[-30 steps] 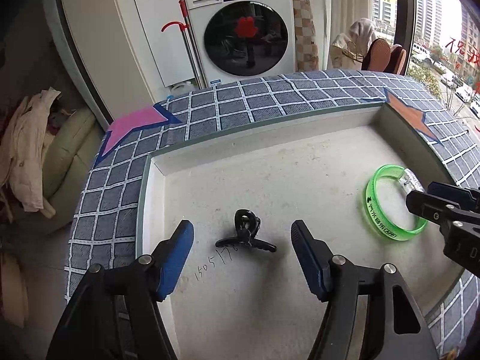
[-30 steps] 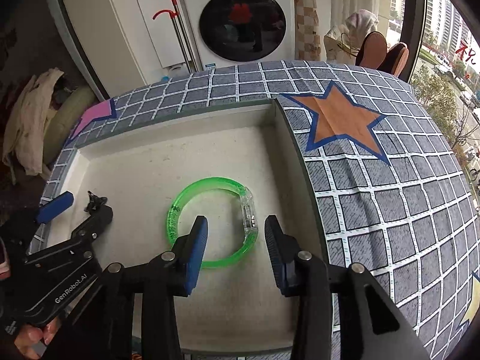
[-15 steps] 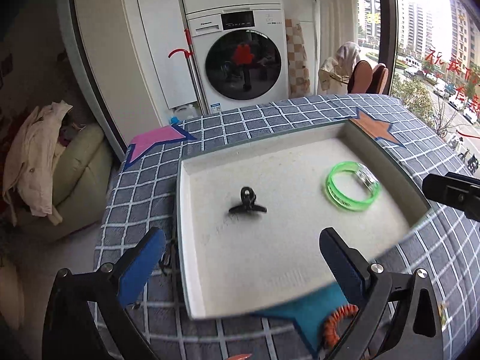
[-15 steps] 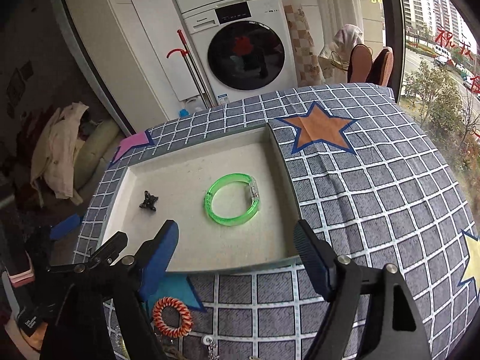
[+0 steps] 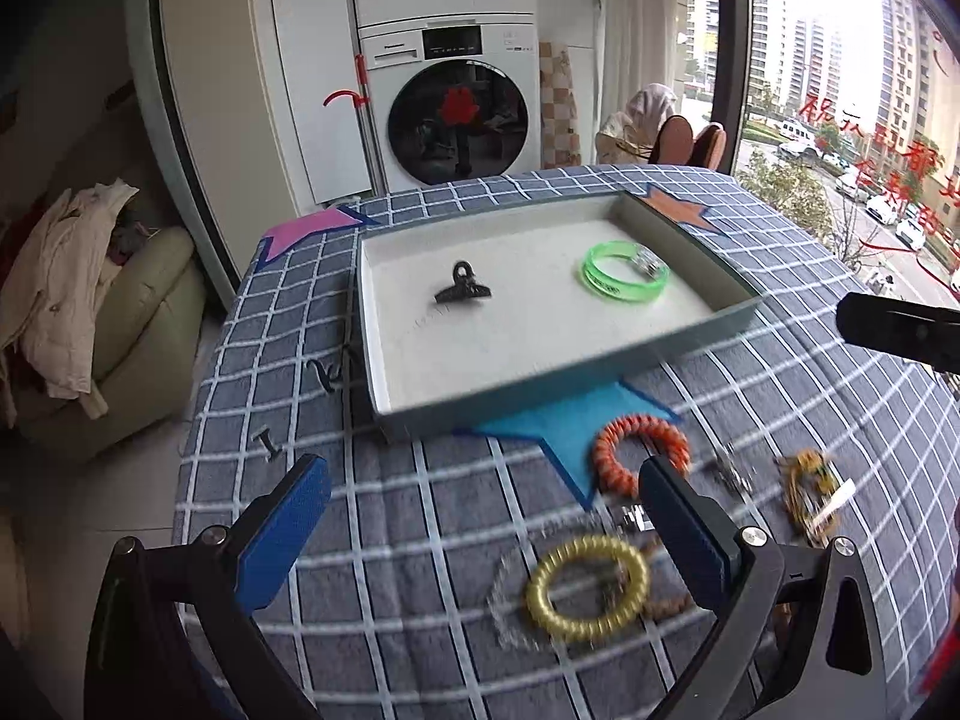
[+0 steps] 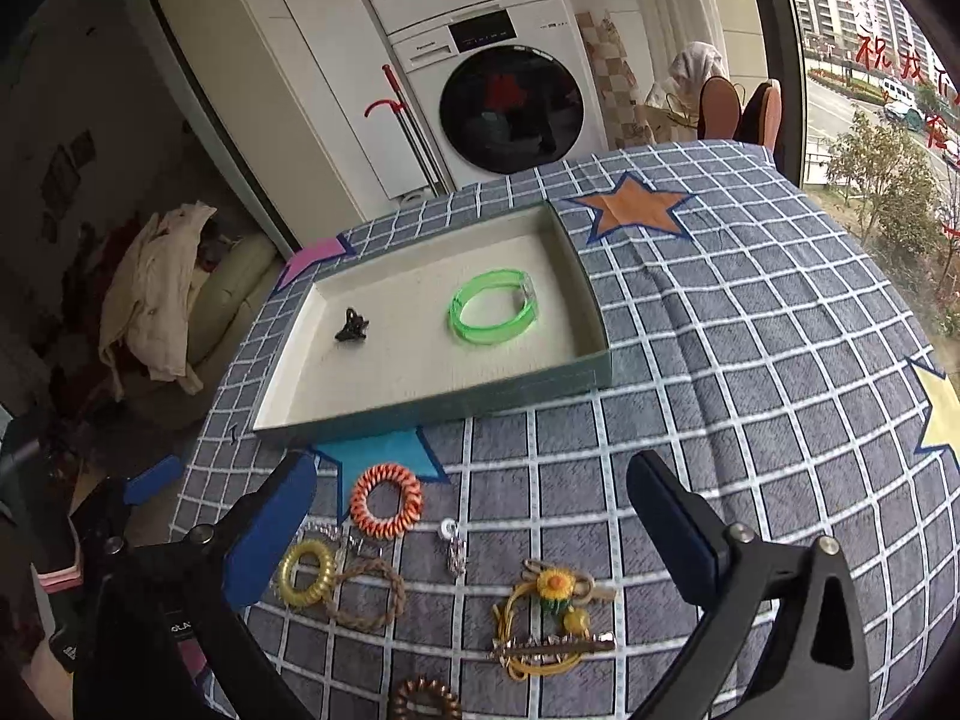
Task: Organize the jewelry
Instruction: 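Withdraw both tools from the tray back toward the remaining jewelry, then grasp the yellow spiral hair tie with the left tool while the right tool grasps the brown spiral tie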
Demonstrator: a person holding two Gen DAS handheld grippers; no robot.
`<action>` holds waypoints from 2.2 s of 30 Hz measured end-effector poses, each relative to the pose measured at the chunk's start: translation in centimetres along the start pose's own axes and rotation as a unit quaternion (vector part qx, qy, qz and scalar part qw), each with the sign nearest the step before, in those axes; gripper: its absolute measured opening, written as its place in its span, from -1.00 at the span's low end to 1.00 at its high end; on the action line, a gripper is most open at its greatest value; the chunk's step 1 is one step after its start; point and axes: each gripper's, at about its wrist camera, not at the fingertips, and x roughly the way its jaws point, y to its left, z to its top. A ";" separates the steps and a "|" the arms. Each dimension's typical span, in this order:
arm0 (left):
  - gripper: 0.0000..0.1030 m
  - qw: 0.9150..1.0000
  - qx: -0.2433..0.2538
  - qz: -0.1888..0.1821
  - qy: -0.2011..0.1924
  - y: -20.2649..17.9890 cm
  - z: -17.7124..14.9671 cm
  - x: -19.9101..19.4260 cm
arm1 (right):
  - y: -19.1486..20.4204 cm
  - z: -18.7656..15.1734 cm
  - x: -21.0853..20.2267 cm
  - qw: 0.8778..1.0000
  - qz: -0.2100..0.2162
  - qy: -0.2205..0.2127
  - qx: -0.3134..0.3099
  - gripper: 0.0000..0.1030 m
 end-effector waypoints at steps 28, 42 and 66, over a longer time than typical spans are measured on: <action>1.00 0.999 0.045 -0.010 0.025 -2.3 -6.0 -0.3 | -0.7 -12.0 -1.6 0.996 -0.062 0.069 0.009 1.00; 1.00 0.997 0.076 -0.011 0.032 -3.5 -5.7 1.0 | 1.1 -12.6 -0.6 0.993 -0.074 0.084 -0.032 0.28; -0.41 0.996 0.055 -0.050 0.043 -2.7 -5.3 1.0 | 2.6 -13.5 -0.6 0.988 -0.100 0.077 -0.091 -0.76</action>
